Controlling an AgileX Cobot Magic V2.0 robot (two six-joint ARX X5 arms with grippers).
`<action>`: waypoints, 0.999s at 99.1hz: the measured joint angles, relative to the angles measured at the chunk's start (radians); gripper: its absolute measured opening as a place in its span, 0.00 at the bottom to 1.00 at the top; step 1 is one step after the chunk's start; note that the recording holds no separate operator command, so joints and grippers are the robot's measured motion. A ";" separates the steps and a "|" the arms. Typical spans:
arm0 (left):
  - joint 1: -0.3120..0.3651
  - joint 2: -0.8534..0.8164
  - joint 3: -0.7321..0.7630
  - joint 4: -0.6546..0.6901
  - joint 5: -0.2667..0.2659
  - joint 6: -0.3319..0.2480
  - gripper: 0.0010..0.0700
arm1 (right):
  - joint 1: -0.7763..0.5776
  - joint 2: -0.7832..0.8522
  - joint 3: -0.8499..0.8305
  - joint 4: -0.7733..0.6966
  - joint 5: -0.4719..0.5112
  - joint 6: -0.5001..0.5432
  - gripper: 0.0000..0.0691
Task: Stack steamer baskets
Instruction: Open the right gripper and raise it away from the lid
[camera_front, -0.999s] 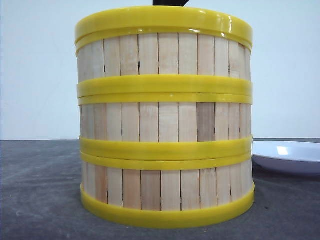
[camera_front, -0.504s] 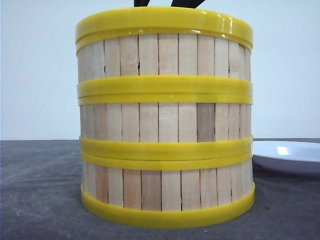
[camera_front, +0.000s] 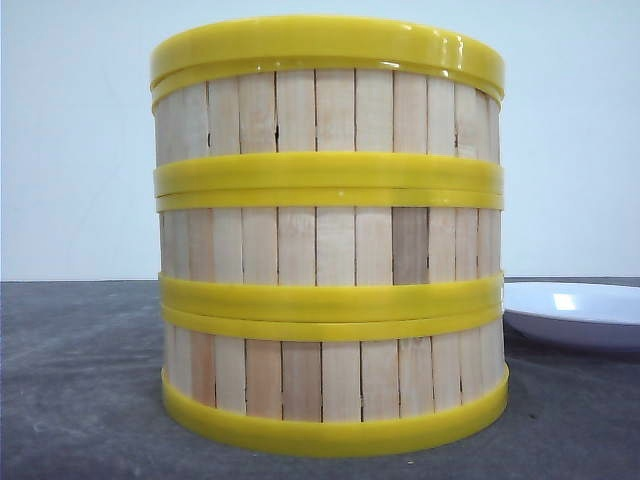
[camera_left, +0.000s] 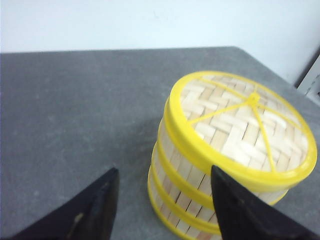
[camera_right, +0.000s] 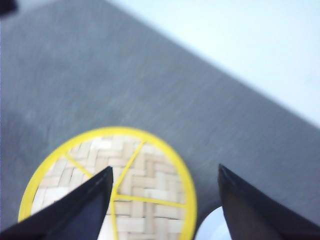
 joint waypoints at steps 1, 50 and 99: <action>0.000 0.000 0.000 0.003 0.000 0.000 0.49 | 0.004 -0.009 -0.002 0.001 0.008 0.000 0.59; 0.000 -0.072 -0.140 0.112 0.053 0.020 0.49 | 0.208 -0.540 -0.725 0.196 0.215 0.120 0.59; 0.000 -0.072 -0.167 0.070 0.053 0.024 0.32 | 0.208 -0.628 -0.918 0.268 0.216 0.274 0.27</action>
